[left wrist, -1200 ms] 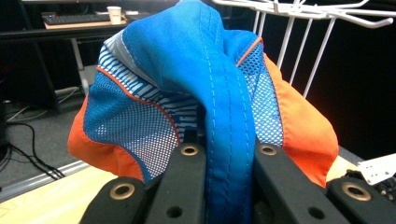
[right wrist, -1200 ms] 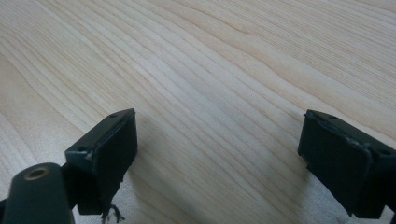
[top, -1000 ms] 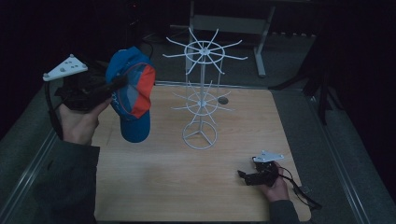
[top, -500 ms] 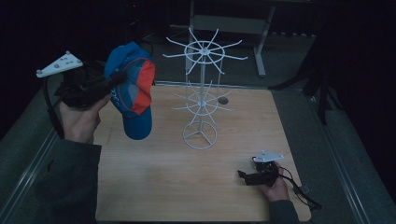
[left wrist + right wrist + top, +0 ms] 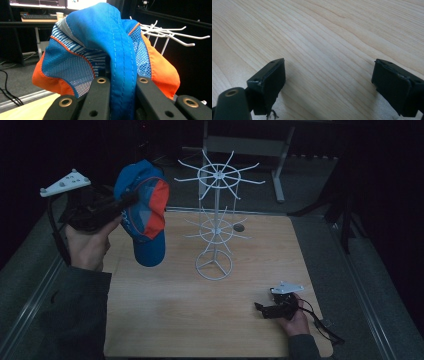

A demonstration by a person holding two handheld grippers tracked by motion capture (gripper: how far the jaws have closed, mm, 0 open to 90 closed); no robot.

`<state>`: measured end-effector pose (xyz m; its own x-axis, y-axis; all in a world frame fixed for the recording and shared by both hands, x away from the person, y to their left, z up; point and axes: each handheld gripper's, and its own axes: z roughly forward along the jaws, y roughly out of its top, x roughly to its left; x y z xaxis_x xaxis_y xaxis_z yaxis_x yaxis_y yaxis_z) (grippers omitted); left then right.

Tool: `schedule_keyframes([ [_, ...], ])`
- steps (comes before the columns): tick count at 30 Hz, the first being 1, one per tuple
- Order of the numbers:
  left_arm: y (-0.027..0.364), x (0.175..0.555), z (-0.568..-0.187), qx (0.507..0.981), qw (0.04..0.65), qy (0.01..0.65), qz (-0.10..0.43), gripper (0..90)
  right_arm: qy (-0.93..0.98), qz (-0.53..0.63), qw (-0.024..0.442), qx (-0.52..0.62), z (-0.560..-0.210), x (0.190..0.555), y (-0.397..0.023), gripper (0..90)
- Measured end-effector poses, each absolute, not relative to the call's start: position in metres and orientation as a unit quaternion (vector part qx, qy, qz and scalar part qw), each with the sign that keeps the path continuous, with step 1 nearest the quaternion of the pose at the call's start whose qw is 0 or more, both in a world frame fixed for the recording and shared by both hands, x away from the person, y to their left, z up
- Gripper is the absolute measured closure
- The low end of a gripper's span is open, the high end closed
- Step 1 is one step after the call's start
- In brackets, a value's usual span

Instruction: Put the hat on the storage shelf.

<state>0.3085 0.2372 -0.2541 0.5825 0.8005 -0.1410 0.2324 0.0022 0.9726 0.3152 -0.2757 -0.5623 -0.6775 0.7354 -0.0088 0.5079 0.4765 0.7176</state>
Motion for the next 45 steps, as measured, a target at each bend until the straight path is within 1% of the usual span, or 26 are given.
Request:
schedule_keyframes([
  [12, 0.231, 0.310, -0.246, 0.656, 0.604, 0.386, 0.236, 88.3, 0.844, 0.355, 0.160, 0.368, -0.562, 0.315, -0.276, 11.6],
  [25, 0.227, 0.310, -0.241, 0.657, 0.618, 0.367, 0.228, 88.3, 0.844, 0.355, 0.160, 0.368, -0.562, 0.315, -0.276, 11.6],
  [35, 0.218, 0.309, -0.239, 0.671, 0.623, 0.335, 0.220, 88.2, 0.844, 0.355, 0.160, 0.369, -0.562, 0.315, -0.276, 11.6],
  [45, 0.217, 0.305, -0.248, 0.678, 0.638, 0.302, 0.204, 88.2, 0.844, 0.355, 0.160, 0.369, -0.562, 0.315, -0.276, 11.6],
])
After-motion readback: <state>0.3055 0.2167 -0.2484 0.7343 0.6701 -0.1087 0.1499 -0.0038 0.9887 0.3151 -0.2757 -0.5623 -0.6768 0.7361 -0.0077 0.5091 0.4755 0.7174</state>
